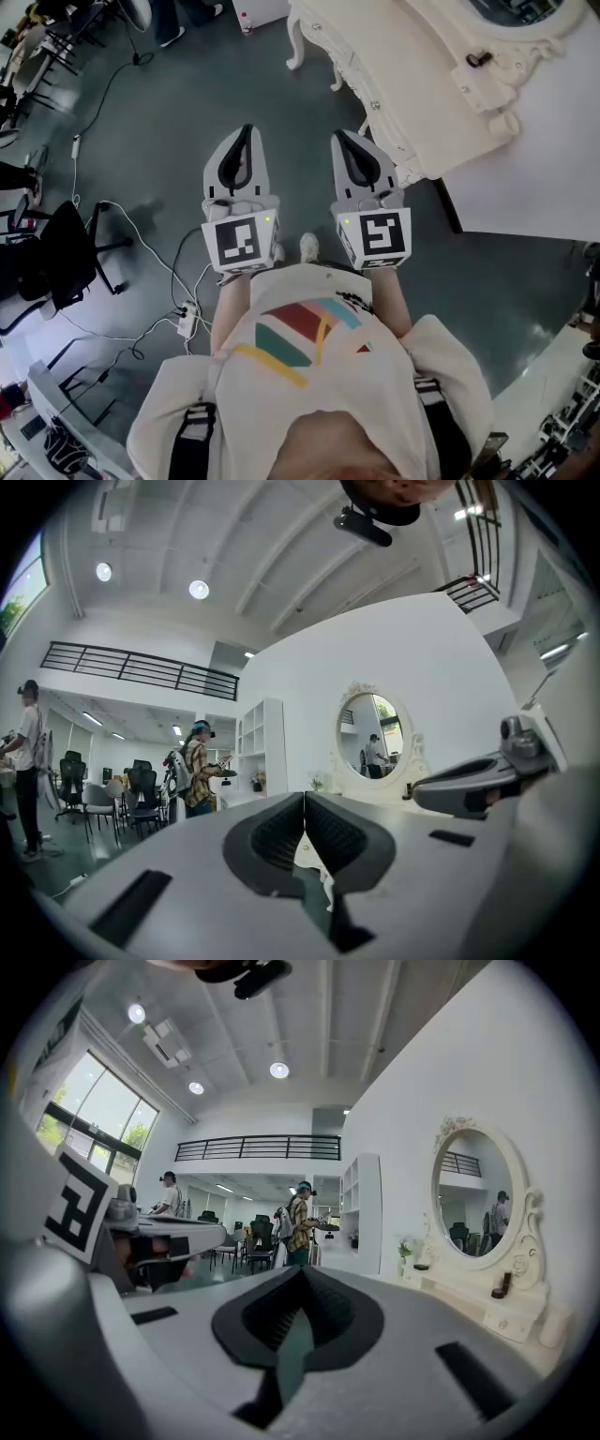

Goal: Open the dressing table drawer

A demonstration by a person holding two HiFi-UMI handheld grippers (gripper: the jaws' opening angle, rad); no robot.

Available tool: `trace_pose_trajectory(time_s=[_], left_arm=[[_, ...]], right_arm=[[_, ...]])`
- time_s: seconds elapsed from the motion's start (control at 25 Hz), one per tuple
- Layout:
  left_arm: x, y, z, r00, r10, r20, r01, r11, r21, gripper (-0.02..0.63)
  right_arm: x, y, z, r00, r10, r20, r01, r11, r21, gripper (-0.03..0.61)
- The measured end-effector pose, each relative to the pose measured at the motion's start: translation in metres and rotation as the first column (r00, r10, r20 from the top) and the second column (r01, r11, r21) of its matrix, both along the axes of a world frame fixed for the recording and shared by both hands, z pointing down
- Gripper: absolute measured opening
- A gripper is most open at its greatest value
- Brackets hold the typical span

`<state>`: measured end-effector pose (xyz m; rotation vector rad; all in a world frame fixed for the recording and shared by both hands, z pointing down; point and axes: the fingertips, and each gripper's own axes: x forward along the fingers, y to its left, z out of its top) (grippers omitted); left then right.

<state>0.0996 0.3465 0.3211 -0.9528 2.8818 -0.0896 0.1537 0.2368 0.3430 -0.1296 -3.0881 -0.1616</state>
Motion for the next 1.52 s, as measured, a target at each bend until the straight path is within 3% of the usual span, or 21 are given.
trace_pose_trajectory(time_s=[0.4, 0.88, 1.16, 1.52], left_arm=[[0.002, -0.011, -0.005, 1.000, -0.011, 0.016, 0.010, 0.999, 0.050, 0.006], [-0.061, -0.031, -0.016, 0.999, 0.008, 0.047, -0.013, 0.994, 0.104, 0.007], [-0.132, -0.079, -0.025, 0.995, 0.081, 0.063, -0.089, 0.985, 0.148, 0.007], [-0.258, -0.128, -0.037, 0.986, 0.154, 0.056, -0.161, 0.977, 0.142, 0.006]], right_arm=[[0.006, -0.020, -0.001, 0.999, -0.012, 0.035, 0.013, 0.999, -0.032, 0.000], [-0.021, -0.057, -0.005, 0.996, 0.046, 0.072, -0.044, 0.999, -0.032, 0.000], [-0.089, -0.089, -0.015, 0.992, 0.079, 0.098, -0.080, 0.997, 0.008, 0.000], [-0.233, -0.118, -0.018, 0.993, 0.090, 0.082, -0.092, 0.995, 0.024, 0.000]])
